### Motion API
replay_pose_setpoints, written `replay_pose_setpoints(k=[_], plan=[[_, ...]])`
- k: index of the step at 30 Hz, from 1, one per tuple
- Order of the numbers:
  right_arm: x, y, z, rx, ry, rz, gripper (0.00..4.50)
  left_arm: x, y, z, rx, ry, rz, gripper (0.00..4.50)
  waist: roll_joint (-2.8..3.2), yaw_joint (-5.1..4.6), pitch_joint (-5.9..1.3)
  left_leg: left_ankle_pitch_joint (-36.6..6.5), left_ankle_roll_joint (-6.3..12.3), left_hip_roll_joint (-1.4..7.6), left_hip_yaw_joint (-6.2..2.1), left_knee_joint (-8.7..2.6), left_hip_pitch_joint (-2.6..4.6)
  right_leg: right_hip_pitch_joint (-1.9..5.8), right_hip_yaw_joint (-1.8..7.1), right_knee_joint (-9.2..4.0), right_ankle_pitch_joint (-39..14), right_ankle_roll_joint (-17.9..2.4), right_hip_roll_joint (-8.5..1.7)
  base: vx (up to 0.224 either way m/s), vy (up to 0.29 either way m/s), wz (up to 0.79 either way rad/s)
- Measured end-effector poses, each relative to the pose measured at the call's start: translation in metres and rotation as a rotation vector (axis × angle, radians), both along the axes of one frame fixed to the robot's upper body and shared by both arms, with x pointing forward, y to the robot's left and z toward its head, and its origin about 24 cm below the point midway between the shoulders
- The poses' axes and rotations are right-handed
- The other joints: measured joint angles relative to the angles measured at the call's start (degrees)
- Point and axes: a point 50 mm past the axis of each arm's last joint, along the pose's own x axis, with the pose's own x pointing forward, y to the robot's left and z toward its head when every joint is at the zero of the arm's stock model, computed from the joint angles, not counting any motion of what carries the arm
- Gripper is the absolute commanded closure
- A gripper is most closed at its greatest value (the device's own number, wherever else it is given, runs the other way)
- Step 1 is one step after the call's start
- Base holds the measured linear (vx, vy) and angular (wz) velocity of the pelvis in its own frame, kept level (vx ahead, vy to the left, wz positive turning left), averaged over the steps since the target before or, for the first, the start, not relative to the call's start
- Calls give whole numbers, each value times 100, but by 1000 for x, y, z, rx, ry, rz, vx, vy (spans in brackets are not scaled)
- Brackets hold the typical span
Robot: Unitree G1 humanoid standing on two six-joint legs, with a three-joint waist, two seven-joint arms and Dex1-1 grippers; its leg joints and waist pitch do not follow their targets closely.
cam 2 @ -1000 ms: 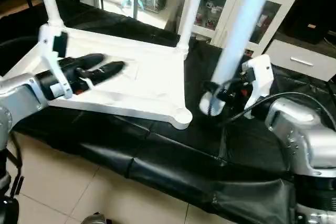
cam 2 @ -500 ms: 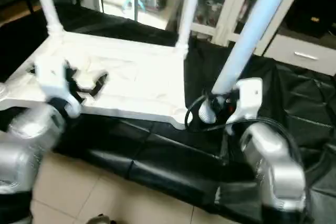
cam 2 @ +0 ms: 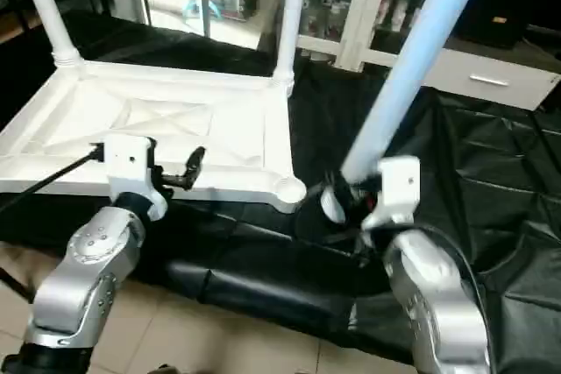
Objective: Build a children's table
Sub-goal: Pick table leg
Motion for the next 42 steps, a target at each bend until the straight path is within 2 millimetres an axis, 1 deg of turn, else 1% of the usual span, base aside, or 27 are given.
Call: replay_pose_setpoints(k=[2,8,15,16,17,18,19,20,21,22,23,24,25,26,27,28,29,30,31,32,33,34,35,36,37,39,42], plan=[[1,0,1,11,-1,29,264,-1,1,-1,42,-5,-25,3,-43,13,0,0,0,2,-1,0,-7,-5,-3,-2,-2,2,0,0,0,0],[4,-2,6,3,-19,63,264,-2,0,2,68,-44,-54,3,-118,4,-13,-2,4,1,6,0,-8,-4,3,-12,-3,5,0,0,0,0],[-3,0,-7,48,40,27,264,-5,-2,1,40,-57,-28,3,-124,3,-5,-3,5,1,5,0,-6,-4,3,-11,-3,5,0,0,0,0],[-3,1,-9,51,49,27,264,-5,-2,2,38,-61,-29,3,-114,28,1,-12,9,31,81,8,32,-58,71,-19,0,10,42,-51,0,-23],[-3,2,-8,53,49,30,264,-5,-1,3,37,-65,-27,3,-106,56,3,-22,20,62,163,13,75,-67,168,-18,3,13,98,-51,0,-23],[-3,3,-9,59,49,31,264,-5,0,4,35,-71,-27,3,-96,52,8,-58,15,95,235,20,150,-66,229,-27,3,13,139,-53,4,-46],[-3,3,-8,62,49,34,264,-5,1,5,35,-74,-23,3,-94,52,15,-112,6,109,280,28,222,-59,282,-33,3,13,198,-7,-1,-63],[-3,4,-8,65,49,37,264,-5,2,5,36,-74,-23,3,-80,25,26,-168,2,119,293,32,311,-33,269,-57,3,13,198,-7,-1,-63],[-3,5,-8,69,48,42,264,-5,3,6,37,-76,-27,3,-56,-20,41,-241,-25,141,297,41,429,-1,189,-90,-15,-4,172,3,34,-93],[-3,6,-8,73,49,42,264,-4,3,7,40,-80,-33,3,-44,-71,58,-305,-54,168,277,43,516,27,49,-67,-100,-27,74,-45,30,-94],[-4,6,-10,78,54,38,264,-3,4,9,44,-85,-38,3,-46,-133,74,-337,-82,156,174,32,519,116,-136,26,-238,-11,-33,-45,30,-94],[-6,3,-13,79,65,25,264,-1,2,14,45,-100,-50,3,-71,-229,97,-374,-140,159,144,22,577,156,-203,164,-366,-19,-132,-23,-38,-56],[-7,3,-14,79,69,23,264,-2,1,15,41,-104,-56,3,-117,-265,78,-408,-188,146,113,26,619,195,-213,187,-336,-21,-168,57,-54,-33],[-7,2,-13,77,67,17,264,-2,-2,15,33,-102,-62,3,-152,-270,34,-464,-196,77,4,50,612,197,-235,168,-329,-18,-151,57,-54,-33],[-7,0,-12,73,62,10,264,-2,-6,14,25,-98,-78,3,-98,-251,32,-529,-87,44,-89,94,561,191,-239,144,-330,-19,-105,68,-59,-30],[-7,-3,-12,72,63,0,264,-3,-10,13,21,-92,-96,3,-41,-220,32,-602,45,-25,-158,153,453,185,-239,129,-332,-23,-85,75,-54,-7],[-8,-5,-13,70,66,-7,264,-3,-10,13,19,-90,-99,3,-12,-176,23,-615,106,-100,-169,158,362,188,-223,132,-334,-29,-75,75,-54,-7],[-8,-5,-13,67,68,-7,264,-3,-9,13,21,-91,-93,3,20,-100,3,-553,119,-144,-180,136,298,204,-206,126,-327,-63,-41,89,-37,3],[-8,-3,-13,68,65,1,264,-2,-5,14,26,-94,-80,3,64,-21,-26,-352,48,-122,-219,114,282,219,-200,120,-302,-107,14,112,-8,-4],[-8,0,-13,72,66,9,264,-2,-2,14,29,-95,-72,3,56,-9,-36,-362,34,-116,-234,117,278,222,-201,119,-304,-105,13,112,-8,-4],[-7,4,-12,71,64,35,264,-2,1,15,44,-93,-61,3,21,10,-62,-355,19,-124,-244,104,259,178,-185,117,-302,-126,9,137,18,7],[-6,8,-11,70,58,54,264,-2,3,14,52,-85,-56,3,2,44,-71,-352,15,-140,-251,111,207,135,-157,125,-291,-102,5,129,28,13],[-5,9,-10,70,55,66,264,-2,6,14,61,-78,-54,3,-15,63,-78,-355,20,-153,-255,115,175,101,-112,130,-280,-82,5,129,28,13],[-6,9,-9,56,59,96,264,-4,9,12,69,-67,-59,3,-39,88,-83,-354,20,-173,-260,113,135,64,-22,128,-273,-68,27,85,38,7],[-6,7,-10,44,66,109,264,-6,10,11,67,-59,-64,3,-50,98,-82,-354,20,-180,-263,113,114,53,7,124,-273,-66,34,0,0,0],[-6,7,-10,37,69,127,264,-8,11,8,60,-41,-76,3,-61,136,-76,-353,19,-181,-261,113,105,50,18,117,-265,-52,34,0,0,0],[-7,9,-10,38,70,165,264,-13,12,9,60,-40,-133,3,-70,143,-61,-343,1,-163,-242,108,122,67,16,119,-278,-75,26,-25,-5,1]])
